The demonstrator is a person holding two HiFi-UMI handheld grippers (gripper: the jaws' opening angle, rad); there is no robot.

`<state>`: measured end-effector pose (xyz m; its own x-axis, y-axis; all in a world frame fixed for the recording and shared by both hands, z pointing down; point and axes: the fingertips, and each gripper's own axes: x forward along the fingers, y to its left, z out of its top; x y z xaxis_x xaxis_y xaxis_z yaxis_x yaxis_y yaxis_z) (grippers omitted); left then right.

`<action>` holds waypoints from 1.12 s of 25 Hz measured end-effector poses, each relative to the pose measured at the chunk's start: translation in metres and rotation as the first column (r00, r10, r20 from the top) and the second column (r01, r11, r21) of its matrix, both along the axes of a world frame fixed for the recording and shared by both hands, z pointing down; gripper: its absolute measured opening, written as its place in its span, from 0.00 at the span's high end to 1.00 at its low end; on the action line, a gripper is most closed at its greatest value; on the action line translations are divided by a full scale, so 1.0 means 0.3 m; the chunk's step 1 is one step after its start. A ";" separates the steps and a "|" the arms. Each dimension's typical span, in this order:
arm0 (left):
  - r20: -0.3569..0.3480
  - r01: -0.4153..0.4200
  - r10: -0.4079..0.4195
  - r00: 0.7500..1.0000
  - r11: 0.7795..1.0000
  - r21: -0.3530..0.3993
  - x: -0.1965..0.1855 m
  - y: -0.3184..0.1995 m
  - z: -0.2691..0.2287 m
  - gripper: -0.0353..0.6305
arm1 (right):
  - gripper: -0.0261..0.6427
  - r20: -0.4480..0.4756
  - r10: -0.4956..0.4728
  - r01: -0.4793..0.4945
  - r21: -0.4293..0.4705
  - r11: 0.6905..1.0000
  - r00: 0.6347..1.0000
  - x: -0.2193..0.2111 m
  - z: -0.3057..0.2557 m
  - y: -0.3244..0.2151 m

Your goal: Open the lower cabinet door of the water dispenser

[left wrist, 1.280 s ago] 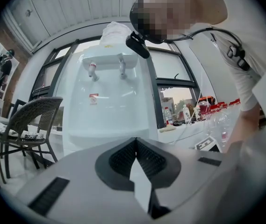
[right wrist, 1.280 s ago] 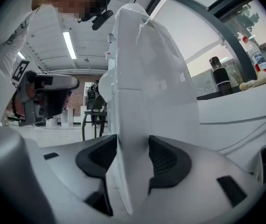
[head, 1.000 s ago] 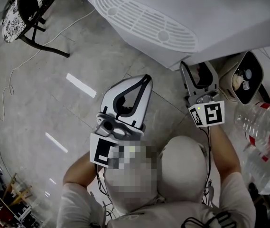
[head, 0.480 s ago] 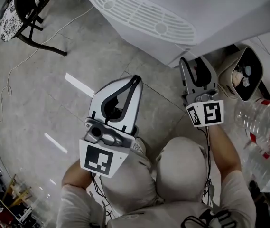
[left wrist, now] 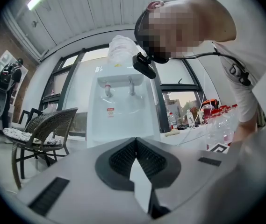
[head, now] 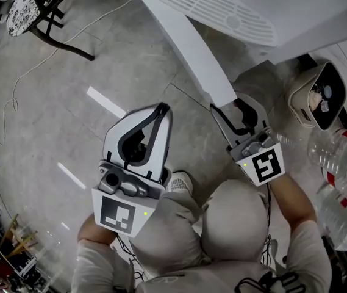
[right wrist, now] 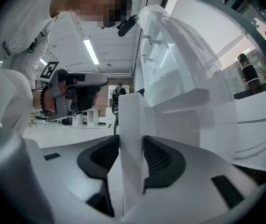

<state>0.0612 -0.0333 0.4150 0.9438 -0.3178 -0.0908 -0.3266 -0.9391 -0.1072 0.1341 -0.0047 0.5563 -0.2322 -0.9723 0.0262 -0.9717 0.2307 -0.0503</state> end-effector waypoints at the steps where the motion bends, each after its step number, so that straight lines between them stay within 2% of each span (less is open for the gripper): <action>1: 0.002 0.009 -0.009 1.000 1.000 0.009 -0.018 -0.003 -0.002 0.94 | 0.69 -0.005 -0.032 0.032 0.000 0.999 0.999 -0.034 -0.002 -0.005; 4: 0.023 0.052 -0.053 0.998 0.998 0.039 -0.078 -0.018 0.010 0.94 | 0.69 -0.035 -0.126 0.125 -0.014 0.992 0.991 -0.128 -0.001 -0.026; 10: 0.030 0.175 -0.176 0.984 0.984 0.022 -0.213 -0.107 0.074 0.94 | 0.68 -0.072 -0.268 0.267 -0.014 0.964 0.961 -0.304 -0.008 -0.105; 14: 0.059 0.284 -0.281 0.958 0.958 -0.039 -0.323 -0.168 0.152 0.94 | 0.71 -0.067 -0.368 0.369 0.004 0.930 0.928 -0.431 -0.024 -0.180; 17: 0.061 0.347 -0.344 0.937 0.936 -0.056 -0.408 -0.195 0.182 0.94 | 0.72 -0.071 -0.432 0.434 0.014 0.901 0.899 -0.517 -0.027 -0.246; 20: 0.052 0.393 -0.390 0.919 0.918 -0.049 -0.477 -0.213 0.191 0.94 | 0.72 -0.070 -0.463 0.465 0.018 0.885 0.883 -0.583 -0.026 -0.307; 28: 0.033 0.479 -0.478 0.878 0.876 -0.059 -0.631 -0.275 0.212 0.94 | 0.70 -0.085 -0.456 0.459 0.022 0.888 0.886 -0.718 -0.030 -0.446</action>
<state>-0.1281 -0.1157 0.4787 0.6766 -0.7353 -0.0409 -0.7361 -0.6739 -0.0627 -0.0813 -0.1385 0.5472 -0.6505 -0.7591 0.0245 -0.7582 0.6509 0.0374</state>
